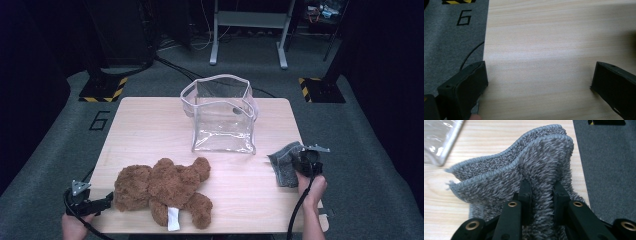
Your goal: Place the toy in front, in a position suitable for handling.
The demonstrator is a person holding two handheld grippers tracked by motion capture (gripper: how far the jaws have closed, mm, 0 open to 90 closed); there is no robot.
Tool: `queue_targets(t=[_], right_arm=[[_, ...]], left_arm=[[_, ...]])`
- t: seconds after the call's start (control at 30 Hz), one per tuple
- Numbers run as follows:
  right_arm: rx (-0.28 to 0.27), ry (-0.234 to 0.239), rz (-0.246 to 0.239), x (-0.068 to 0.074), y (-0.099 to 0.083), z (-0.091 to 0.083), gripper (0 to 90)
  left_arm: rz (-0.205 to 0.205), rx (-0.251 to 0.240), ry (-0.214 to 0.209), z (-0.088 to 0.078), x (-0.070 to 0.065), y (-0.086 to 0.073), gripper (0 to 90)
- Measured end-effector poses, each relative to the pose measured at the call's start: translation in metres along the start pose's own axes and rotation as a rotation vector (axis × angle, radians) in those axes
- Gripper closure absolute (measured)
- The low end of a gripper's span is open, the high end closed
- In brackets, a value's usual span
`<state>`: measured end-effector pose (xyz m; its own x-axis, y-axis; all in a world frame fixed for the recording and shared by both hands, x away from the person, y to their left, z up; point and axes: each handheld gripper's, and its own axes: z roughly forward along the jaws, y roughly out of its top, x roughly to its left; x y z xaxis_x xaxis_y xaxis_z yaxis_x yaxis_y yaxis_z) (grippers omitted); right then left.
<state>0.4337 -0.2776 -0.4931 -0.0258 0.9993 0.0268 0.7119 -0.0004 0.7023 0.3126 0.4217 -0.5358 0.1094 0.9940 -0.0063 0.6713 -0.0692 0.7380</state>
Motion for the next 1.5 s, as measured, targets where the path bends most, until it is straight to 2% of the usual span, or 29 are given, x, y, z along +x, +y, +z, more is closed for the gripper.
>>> queue_targets(t=[0.1, 0.37, 0.43, 0.47, 0.53, 0.57, 0.6, 0.63, 0.7, 0.73, 0.8, 0.9, 0.97, 1.03, 1.07, 1.1, 1.17, 1.2, 1.23, 1.3, 1.33, 1.4, 1.47, 1.5], right_arm=[[0.023, -0.015, 0.002, -0.001, 0.000, 0.007, 73.0], [0.041, -0.060, 0.011, 0.001, 0.001, 0.018, 70.1], [0.048, -0.081, -0.004, 0.002, 0.003, 0.020, 60.2], [0.048, -0.081, -0.004, 0.002, 0.003, 0.020, 60.2], [0.065, -0.096, 0.010, 0.002, 0.004, 0.020, 45.6], [0.067, -0.069, 0.028, 0.001, 0.006, 0.018, 32.8], [0.063, -0.062, 0.027, 0.000, 0.007, 0.016, 28.9], [0.063, -0.062, 0.027, 0.000, 0.007, 0.016, 28.9], [0.040, -0.036, 0.032, 0.000, 0.008, 0.008, 19.6], [0.013, 0.000, 0.018, 0.001, 0.009, -0.002, 13.6], [-0.003, 0.034, 0.009, 0.003, 0.009, -0.008, 6.7], [-0.010, 0.091, -0.035, 0.011, 0.007, -0.021, 1.2], [-0.029, 0.129, -0.057, 0.019, 0.003, -0.031, 0.0], [-0.037, 0.142, -0.059, 0.023, 0.001, -0.034, 0.0], [-0.045, 0.159, -0.080, 0.029, -0.002, -0.038, 0.0], [-0.056, 0.181, -0.103, 0.042, -0.008, -0.042, 0.0], [-0.059, 0.200, -0.133, 0.052, -0.014, -0.044, 0.0], [-0.059, 0.200, -0.133, 0.052, -0.014, -0.044, 0.0], [-0.059, 0.211, -0.143, 0.058, -0.019, -0.044, 0.0], [-0.044, 0.231, -0.191, 0.076, -0.034, -0.038, 0.0], [-0.044, 0.231, -0.191, 0.076, -0.034, -0.038, 0.0], [-0.014, 0.247, -0.226, 0.089, -0.047, -0.028, 0.0], [-0.008, 0.250, -0.236, 0.092, -0.049, -0.026, 0.0], [0.001, 0.245, -0.266, 0.100, -0.056, -0.020, 0.0]], left_arm=[[-0.001, 0.000, 0.000, 0.000, 0.000, 0.000, 0.2], [0.000, 0.000, 0.000, 0.000, 0.000, 0.000, 0.2], [-0.001, 0.000, 0.000, 0.000, 0.000, 0.000, 0.1], [-0.001, 0.000, 0.000, 0.000, 0.000, 0.000, 0.1], [-0.001, 0.000, 0.000, 0.000, 0.000, 0.000, 0.1], [-0.001, 0.000, 0.000, 0.000, 0.000, 0.000, 0.1], [-0.001, 0.000, 0.000, 0.000, 0.000, 0.000, 0.1], [-0.001, 0.000, 0.000, 0.000, 0.000, 0.000, 0.1], [-0.001, 0.000, 0.000, 0.000, 0.000, 0.000, 0.1], [-0.001, 0.000, 0.000, 0.000, 0.000, 0.000, 0.1], [-0.001, 0.000, 0.001, 0.000, 0.000, 0.000, 0.1], [-0.001, 0.005, 0.001, 0.000, 0.000, 0.000, 0.1], [-0.004, 0.003, 0.005, 0.000, 0.000, 0.000, 0.1], [-0.005, 0.004, 0.005, 0.000, 0.000, 0.000, 0.1], [-0.005, 0.004, 0.005, 0.000, 0.000, 0.001, 0.1], [-0.002, 0.010, 0.003, 0.000, 0.000, 0.001, 0.0], [0.000, 0.004, 0.004, 0.001, 0.000, 0.001, 0.0], [0.000, 0.004, 0.004, 0.001, 0.000, 0.001, 0.0], [0.001, 0.004, 0.003, 0.001, 0.001, 0.002, 0.0], [0.003, 0.010, 0.004, 0.001, 0.001, 0.003, 0.0], [0.000, 0.018, -0.002, 0.001, 0.001, 0.003, 0.0], [0.004, 0.020, 0.002, 0.002, 0.004, 0.005, 0.0], [0.011, 0.026, 0.007, 0.002, 0.005, 0.005, 0.0], [0.002, 0.025, 0.009, 0.002, 0.007, 0.007, 0.1]])
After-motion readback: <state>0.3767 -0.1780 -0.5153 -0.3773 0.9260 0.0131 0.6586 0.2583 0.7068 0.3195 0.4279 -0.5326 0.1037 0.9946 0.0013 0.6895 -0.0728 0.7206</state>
